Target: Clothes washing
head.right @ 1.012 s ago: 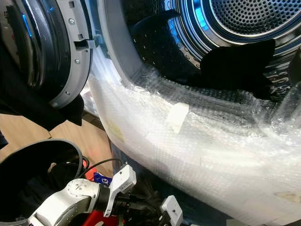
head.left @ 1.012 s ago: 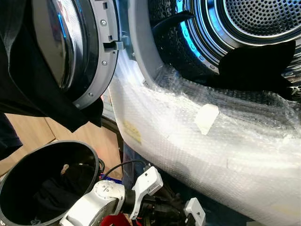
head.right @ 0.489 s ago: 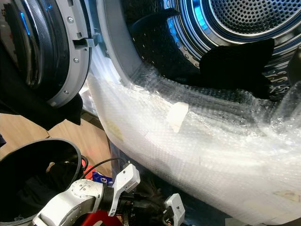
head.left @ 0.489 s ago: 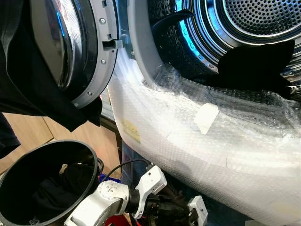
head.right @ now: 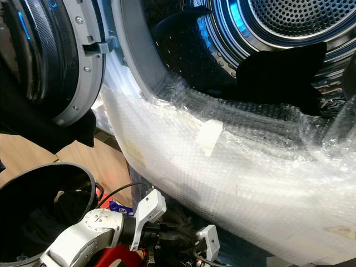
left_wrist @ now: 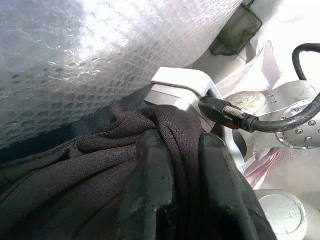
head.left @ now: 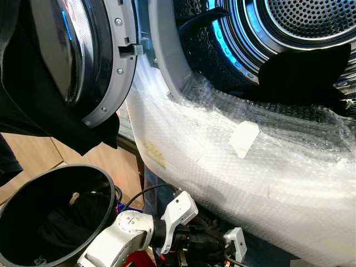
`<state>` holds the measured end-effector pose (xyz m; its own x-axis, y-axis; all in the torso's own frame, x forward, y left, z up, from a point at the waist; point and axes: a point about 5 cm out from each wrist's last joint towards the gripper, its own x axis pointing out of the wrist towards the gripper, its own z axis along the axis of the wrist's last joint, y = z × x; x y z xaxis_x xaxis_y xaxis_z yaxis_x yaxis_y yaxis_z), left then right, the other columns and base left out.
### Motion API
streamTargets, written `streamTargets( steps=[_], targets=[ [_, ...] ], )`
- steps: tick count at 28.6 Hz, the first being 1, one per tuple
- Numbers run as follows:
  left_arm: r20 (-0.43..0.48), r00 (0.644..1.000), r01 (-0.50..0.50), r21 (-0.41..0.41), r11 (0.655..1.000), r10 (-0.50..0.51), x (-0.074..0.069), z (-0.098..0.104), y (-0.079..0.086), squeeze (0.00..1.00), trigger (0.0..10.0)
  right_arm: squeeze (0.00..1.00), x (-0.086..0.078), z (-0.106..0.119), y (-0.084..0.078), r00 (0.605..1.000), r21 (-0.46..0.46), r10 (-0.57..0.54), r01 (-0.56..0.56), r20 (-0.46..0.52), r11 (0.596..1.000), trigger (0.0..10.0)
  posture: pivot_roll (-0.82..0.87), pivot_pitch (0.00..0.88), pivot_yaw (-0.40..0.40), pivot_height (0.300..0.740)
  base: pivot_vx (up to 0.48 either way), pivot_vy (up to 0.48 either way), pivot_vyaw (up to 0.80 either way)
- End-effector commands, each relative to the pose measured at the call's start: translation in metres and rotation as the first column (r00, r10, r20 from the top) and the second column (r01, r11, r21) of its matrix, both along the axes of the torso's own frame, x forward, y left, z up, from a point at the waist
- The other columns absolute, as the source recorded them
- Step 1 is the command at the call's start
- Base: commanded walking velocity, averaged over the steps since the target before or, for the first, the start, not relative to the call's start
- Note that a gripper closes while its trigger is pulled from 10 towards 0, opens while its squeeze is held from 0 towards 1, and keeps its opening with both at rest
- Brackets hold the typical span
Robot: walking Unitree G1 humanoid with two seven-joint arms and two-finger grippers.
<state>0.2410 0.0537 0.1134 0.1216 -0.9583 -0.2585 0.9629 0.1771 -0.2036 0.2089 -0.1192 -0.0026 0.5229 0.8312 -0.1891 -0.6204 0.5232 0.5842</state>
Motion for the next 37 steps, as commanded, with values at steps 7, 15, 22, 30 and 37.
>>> streamTargets(
  steps=[7, 15, 22, 30, 37],
  targets=[
    [0.034, 0.999, -0.01, -0.02, 1.0, 0.01, 0.001, 0.009, 0.008, 0.0, 0.0, 0.0, 0.005, 0.007, 0.0, 0.999, 0.05, -0.033, 0.032, 0.022, 0.998, 0.0, 0.0, 0.05, -0.01, 0.74, 0.0, 0.0, 0.0],
    [0.039, 0.999, -0.03, -0.011, 0.999, 0.03, -0.001, 0.01, 0.016, 0.0, 0.0, 0.0, 0.005, 0.006, 0.002, 0.999, 0.072, -0.039, 0.037, 0.02, 0.997, 0.0, 0.01, 0.031, -0.007, 0.74, 0.0, 0.0, 0.0],
    [0.052, 0.998, -0.029, -0.008, 1.0, 0.03, 0.0, 0.011, 0.018, 0.0, 0.0, 0.0, 0.005, 0.007, 0.003, 0.999, 0.082, -0.043, 0.041, 0.021, 0.996, 0.0, 0.0, 0.012, -0.007, 0.74, 0.0, 0.0, 0.0],
    [0.082, 0.992, -0.096, 0.007, 0.995, 0.095, 0.004, 0.011, 0.023, 0.0, 10.0, 0.0, 0.003, 0.006, 0.001, 0.999, 0.083, -0.049, 0.047, 0.019, 0.995, 0.0, 0.0, 0.003, -0.004, 0.74, 0.0, 0.0, 0.0],
    [0.134, 0.976, -0.184, 0.07, 0.98, 0.174, 0.008, 0.015, 0.046, 1.0, 10.0, 0.0, 0.0, 0.005, 0.0, 0.999, 0.079, -0.049, 0.047, 0.022, 0.996, 0.0, 0.01, 0.0, -0.002, 0.74, 0.0, 0.0, 0.0]
  ],
)
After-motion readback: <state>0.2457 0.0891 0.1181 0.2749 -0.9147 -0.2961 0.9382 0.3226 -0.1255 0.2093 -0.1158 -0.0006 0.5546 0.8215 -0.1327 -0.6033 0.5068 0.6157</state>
